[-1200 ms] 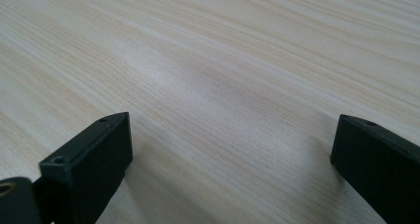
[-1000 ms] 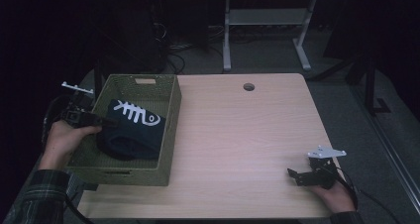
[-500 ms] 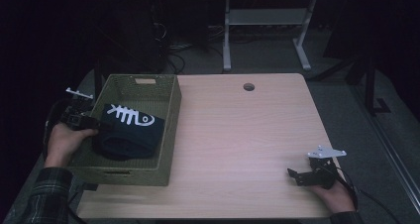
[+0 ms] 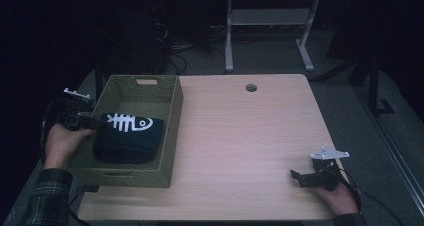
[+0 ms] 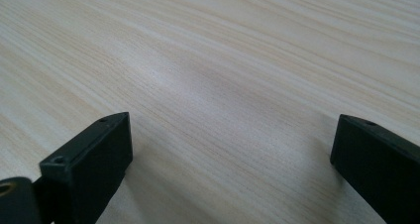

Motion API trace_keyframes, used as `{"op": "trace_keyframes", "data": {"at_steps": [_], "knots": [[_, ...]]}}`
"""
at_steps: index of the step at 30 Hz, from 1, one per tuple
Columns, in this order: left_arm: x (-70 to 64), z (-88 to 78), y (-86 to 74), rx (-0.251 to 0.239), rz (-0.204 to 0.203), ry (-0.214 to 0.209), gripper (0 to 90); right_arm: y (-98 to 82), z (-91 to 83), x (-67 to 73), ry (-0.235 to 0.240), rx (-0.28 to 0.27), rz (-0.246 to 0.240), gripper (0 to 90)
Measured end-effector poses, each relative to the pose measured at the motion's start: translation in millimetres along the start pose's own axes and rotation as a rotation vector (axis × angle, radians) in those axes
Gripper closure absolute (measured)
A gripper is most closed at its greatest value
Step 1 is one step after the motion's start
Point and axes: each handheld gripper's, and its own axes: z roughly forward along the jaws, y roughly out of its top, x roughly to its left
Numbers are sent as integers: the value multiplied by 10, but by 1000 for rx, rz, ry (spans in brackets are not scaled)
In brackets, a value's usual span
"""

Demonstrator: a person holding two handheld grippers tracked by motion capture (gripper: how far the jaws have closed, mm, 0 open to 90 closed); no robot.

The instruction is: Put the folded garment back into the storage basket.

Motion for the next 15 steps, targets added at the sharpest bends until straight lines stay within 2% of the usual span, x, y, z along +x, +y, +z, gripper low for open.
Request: {"op": "trace_keyframes", "data": {"at_steps": [6, 8, 12, 15], "knots": [[-102, -87, 10, -31, 2, -3, 439, 0, 0, 0, 0, 0, 0, 23], [-159, -96, 12, -40, 15, -9, 409, 0, 0, 0, 0, 0, 0, 23], [-272, -96, 13, -62, 10, -26, 352, 0, 0, 0, 0, 1, 0, 23], [-352, -86, 17, -67, 24, -35, 311, 0, 0, 0, 0, 0, 0, 23]]}}
